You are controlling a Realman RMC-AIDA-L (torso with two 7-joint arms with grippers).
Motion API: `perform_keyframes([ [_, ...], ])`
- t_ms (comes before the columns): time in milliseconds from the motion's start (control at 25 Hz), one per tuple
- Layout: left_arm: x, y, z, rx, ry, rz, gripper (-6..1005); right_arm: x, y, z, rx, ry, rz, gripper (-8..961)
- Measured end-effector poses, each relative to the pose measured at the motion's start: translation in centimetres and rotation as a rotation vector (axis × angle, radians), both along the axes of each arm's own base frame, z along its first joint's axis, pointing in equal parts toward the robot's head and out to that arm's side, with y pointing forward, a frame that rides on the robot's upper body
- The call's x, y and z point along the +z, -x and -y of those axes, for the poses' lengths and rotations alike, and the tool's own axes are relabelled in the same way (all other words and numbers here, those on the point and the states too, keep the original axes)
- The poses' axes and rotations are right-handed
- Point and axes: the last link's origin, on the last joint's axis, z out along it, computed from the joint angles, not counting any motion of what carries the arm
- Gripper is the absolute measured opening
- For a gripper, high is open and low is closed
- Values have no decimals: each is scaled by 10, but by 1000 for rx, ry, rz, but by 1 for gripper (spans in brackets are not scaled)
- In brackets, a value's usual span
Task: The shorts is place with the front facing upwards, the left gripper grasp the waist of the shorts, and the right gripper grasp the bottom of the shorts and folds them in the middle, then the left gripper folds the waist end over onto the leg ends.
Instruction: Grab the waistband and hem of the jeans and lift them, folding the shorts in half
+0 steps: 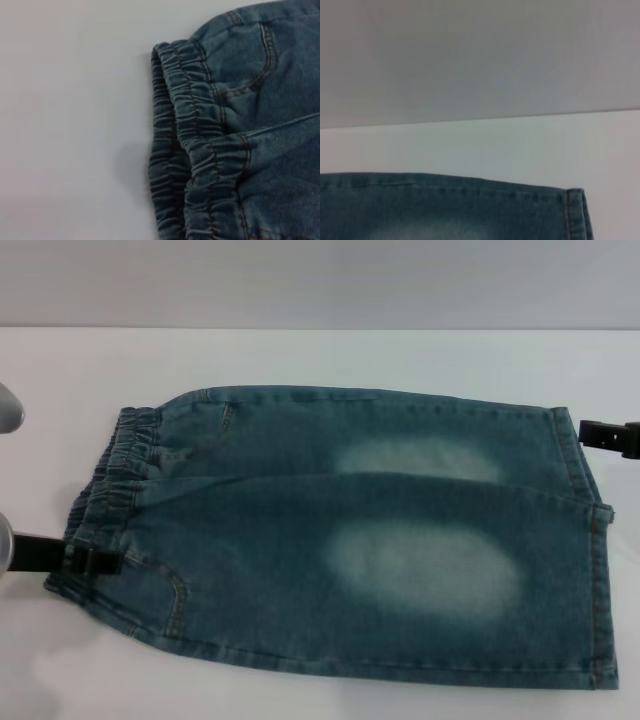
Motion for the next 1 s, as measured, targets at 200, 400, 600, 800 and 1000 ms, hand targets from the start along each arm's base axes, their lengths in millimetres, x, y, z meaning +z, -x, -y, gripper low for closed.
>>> perform_keyframes([
  [200,-3,-1,-2,13,19,-1,784,3,3,-1,11,-10,1,770],
  [400,-3,-1,-1,24,18,1,783,3,2,1,9,-9,5,769],
  [600,-3,2,0,41,14,-3,782,4,3,1,14,-8,8,768],
  [800,-5,7,2,60,19,-5,781,3,4,2,19,-2,11,768],
  [1000,-5,5,1,52,20,-6,780,4,6,3,22,1,13,769],
])
